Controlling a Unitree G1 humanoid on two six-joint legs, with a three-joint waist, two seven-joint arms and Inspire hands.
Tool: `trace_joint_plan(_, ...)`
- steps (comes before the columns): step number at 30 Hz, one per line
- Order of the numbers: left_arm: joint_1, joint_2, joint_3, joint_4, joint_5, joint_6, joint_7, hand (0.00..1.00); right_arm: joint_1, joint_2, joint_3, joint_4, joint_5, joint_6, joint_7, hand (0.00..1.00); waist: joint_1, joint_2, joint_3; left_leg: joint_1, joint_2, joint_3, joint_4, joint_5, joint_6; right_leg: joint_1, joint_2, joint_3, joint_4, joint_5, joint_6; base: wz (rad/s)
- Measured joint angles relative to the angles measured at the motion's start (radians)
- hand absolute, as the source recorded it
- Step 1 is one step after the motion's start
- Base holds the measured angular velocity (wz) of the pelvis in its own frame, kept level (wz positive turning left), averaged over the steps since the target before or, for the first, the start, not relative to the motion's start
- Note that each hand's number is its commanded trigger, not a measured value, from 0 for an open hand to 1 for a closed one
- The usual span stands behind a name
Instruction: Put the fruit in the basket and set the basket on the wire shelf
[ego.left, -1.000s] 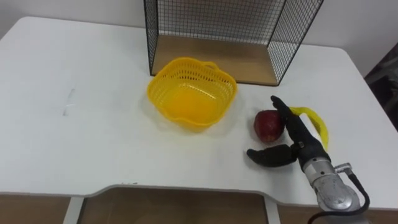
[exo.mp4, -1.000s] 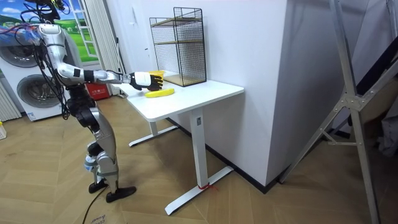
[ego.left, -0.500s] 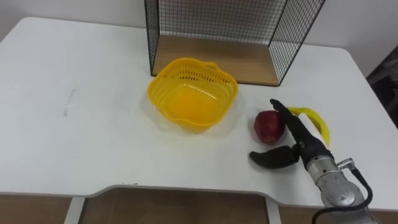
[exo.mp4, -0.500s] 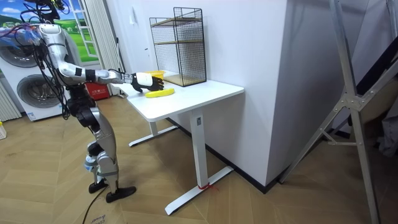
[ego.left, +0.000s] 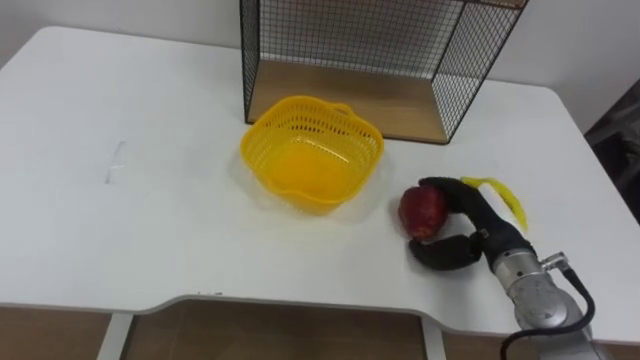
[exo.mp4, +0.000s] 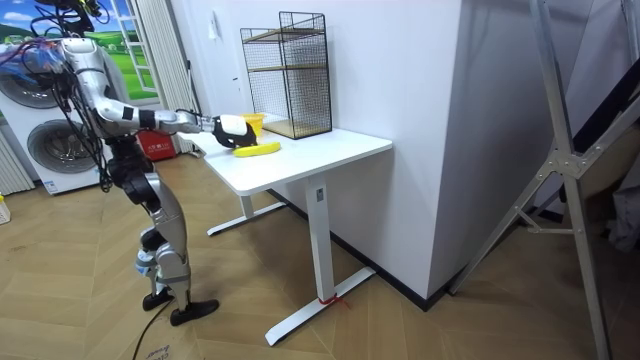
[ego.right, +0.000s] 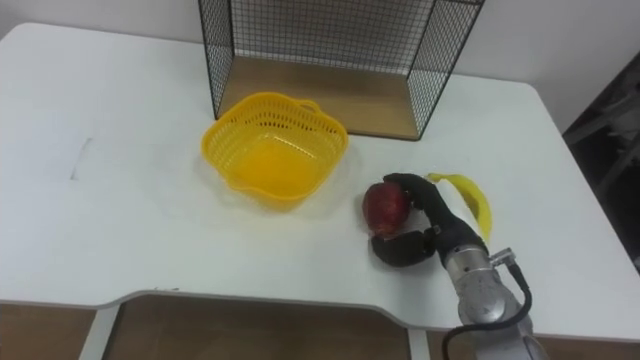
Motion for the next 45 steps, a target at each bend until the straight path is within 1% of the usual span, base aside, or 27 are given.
trace_joint_plan(3, -0.005, 0.001, -0.001, -0.004, 0.0, 0.0, 0.01, 0.0, -0.018, 0.0, 0.001, 0.008, -0.039, 0.011, -0.005, 1.0, 0.001, -0.003, -0.0004, 0.0, 0.0, 0.0, 0.0, 0.0, 0.0, 0.0, 0.0, 0.0, 0.0, 0.0, 0.0, 0.0)
trace_joint_plan(9, -0.006, 0.002, -0.001, -0.004, 0.0, 0.0, 0.012, 0.0, -0.016, 0.001, 0.001, 0.008, -0.042, 0.022, 0.0, 1.0, 0.0, -0.014, -0.001, 0.0, 0.001, 0.0, 0.0, 0.0, 0.0, 0.0, 0.0, 0.001, 0.0, 0.0, 0.0, 0.0)
trace_joint_plan(16, -0.003, 0.006, -0.008, -0.013, 0.0, 0.002, 0.014, 0.0, -0.016, 0.004, 0.001, 0.011, -0.032, 0.033, 0.009, 1.0, 0.0, -0.014, -0.0004, 0.0, 0.0, -0.002, 0.0, 0.0, 0.0, 0.001, 0.0, 0.001, 0.002, 0.0, 0.0, 0.0)
trace_joint_plan(21, 0.001, 0.007, -0.014, -0.013, 0.0, 0.003, 0.016, 0.0, -0.015, 0.003, -0.001, 0.038, 0.09, 0.035, 0.009, 1.0, 0.002, -0.012, 0.0004, 0.005, 0.0, -0.005, -0.001, 0.0, 0.0, 0.007, 0.002, -0.003, 0.0, 0.001, -0.001, 0.0)
trace_joint_plan(23, 0.001, 0.005, -0.011, -0.013, 0.001, 0.003, 0.015, 0.0, -0.01, 0.004, -0.006, 0.036, 0.133, 0.035, 0.011, 1.0, 0.003, -0.01, 0.0001, 0.006, 0.001, 0.001, -0.002, -0.001, -0.001, 0.007, 0.003, -0.001, 0.0, 0.001, -0.001, -0.02)
trace_joint_plan(25, 0.0, 0.003, -0.009, -0.006, -0.003, 0.003, 0.014, 0.0, -0.008, 0.005, -0.005, 0.033, 0.215, 0.038, 0.015, 1.0, 0.003, -0.005, 0.0029, 0.011, 0.001, 0.002, -0.012, -0.001, -0.001, 0.008, 0.004, 0.003, 0.0, 0.001, -0.001, -0.05)
trace_joint_plan(27, 0.0, -0.006, -0.013, -0.001, -0.004, 0.003, 0.016, 0.0, -0.006, 0.015, -0.004, 0.034, 0.318, 0.04, 0.023, 1.0, 0.001, 0.008, 0.008, 0.015, 0.001, 0.002, -0.016, -0.001, 0.0, 0.01, 0.004, 0.006, 0.0, 0.001, -0.001, -0.03)
trace_joint_plan(28, 0.0, -0.008, -0.015, -0.001, 0.0, 0.003, 0.016, 0.0, -0.006, 0.017, -0.004, 0.032, 0.341, 0.042, 0.024, 1.0, 0.001, 0.009, 0.0081, 0.015, 0.001, 0.002, -0.016, -0.001, 0.0, 0.01, 0.004, 0.006, 0.0, 0.002, 0.0, 0.0)
trace_joint_plan(30, -0.001, -0.02, -0.015, 0.008, 0.004, 0.001, 0.019, 0.0, -0.004, 0.031, -0.005, 0.0, 0.417, 0.044, 0.03, 1.0, 0.0, 0.026, 0.0089, 0.015, 0.002, 0.002, -0.017, -0.001, 0.0, 0.008, 0.003, 0.006, 0.0, 0.002, 0.0, 0.0)
trace_joint_plan(31, 0.0, -0.023, -0.014, 0.008, 0.007, 0.001, 0.019, 0.0, -0.004, 0.034, -0.005, -0.008, 0.44, 0.044, 0.03, 1.0, 0.0, 0.03, 0.0078, 0.015, 0.001, 0.002, -0.016, -0.001, 0.0, 0.007, 0.003, 0.006, 0.0, 0.002, 0.0, 0.0)
trace_joint_plan(32, 0.001, -0.026, -0.012, 0.007, 0.009, 0.001, 0.019, 0.0, -0.004, 0.036, -0.006, -0.029, 0.487, 0.044, 0.029, 1.0, -0.001, 0.038, 0.0085, 0.015, 0.001, 0.002, -0.014, -0.001, 0.0, 0.007, 0.002, 0.004, 0.0, 0.001, 0.0, 0.0)
trace_joint_plan(33, 0.001, -0.027, -0.009, 0.006, 0.01, 0.0, 0.019, 0.0, -0.004, 0.036, -0.006, -0.05, 0.522, 0.043, 0.027, 1.0, 0.0, 0.044, 0.0066, 0.014, 0.001, 0.002, -0.013, -0.001, 0.0, 0.007, 0.001, 0.003, -0.001, 0.001, 0.0, 0.0)
trace_joint_plan(36, 0.005, -0.031, 0.006, 0.006, 0.01, -0.001, 0.018, 0.0, -0.004, 0.038, -0.007, -0.092, 0.588, 0.041, 0.009, 1.0, 0.002, 0.051, 0.0013, 0.015, 0.002, 0.002, -0.009, 0.0, 0.0, 0.011, -0.001, 0.0, -0.001, 0.001, 0.0, 0.05)
trace_joint_plan(38, 0.009, -0.035, 0.006, 0.006, 0.01, -0.001, 0.018, 0.0, -0.005, 0.039, -0.008, -0.11, 0.641, 0.041, -0.009, 1.0, 0.001, 0.049, -0.0003, 0.016, 0.002, 0.001, -0.009, 0.0, 0.0, 0.012, -0.002, 0.0, -0.001, 0.001, 0.0, 0.0)
trace_joint_plan(42, 0.019, -0.043, 0.005, 0.008, 0.009, -0.001, 0.023, 0.0, -0.005, 0.04, -0.009, -0.117, 0.707, 0.041, -0.057, 1.0, -0.001, 0.035, -0.0088, 0.02, 0.005, 0.0, -0.007, 0.0, 0.0, 0.018, -0.004, 0.001, -0.001, 0.001, 0.0, 0.0)
trace_joint_plan(43, 0.021, -0.044, 0.005, 0.008, 0.009, -0.001, 0.026, 0.0, -0.005, 0.04, -0.01, -0.117, 0.713, 0.041, -0.061, 1.0, -0.001, 0.034, -0.0085, 0.021, 0.005, 0.0, -0.006, 0.0, 0.0, 0.019, -0.005, 0.001, -0.001, 0.001, 0.0, 0.0)
trace_joint_plan(44, 0.024, -0.048, 0.004, 0.009, 0.009, 0.0, 0.034, 0.0, -0.005, 0.041, -0.015, -0.118, 0.712, 0.041, -0.068, 1.0, -0.004, 0.031, -0.0104, 0.022, 0.004, 0.0, -0.003, 0.0, 0.0, 0.022, -0.006, 0.001, -0.001, 0.001, 0.0, 0.0)
trace_joint_plan(45, 0.024, -0.05, 0.003, 0.01, 0.009, -0.001, 0.035, 0.0, -0.005, 0.044, -0.026, -0.122, 0.709, 0.041, -0.073, 1.0, -0.005, 0.029, -0.0095, 0.022, 0.003, 0.001, 0.0, 0.0, 0.0, 0.023, -0.008, 0.001, 0.0, 0.001, 0.001, 0.0)
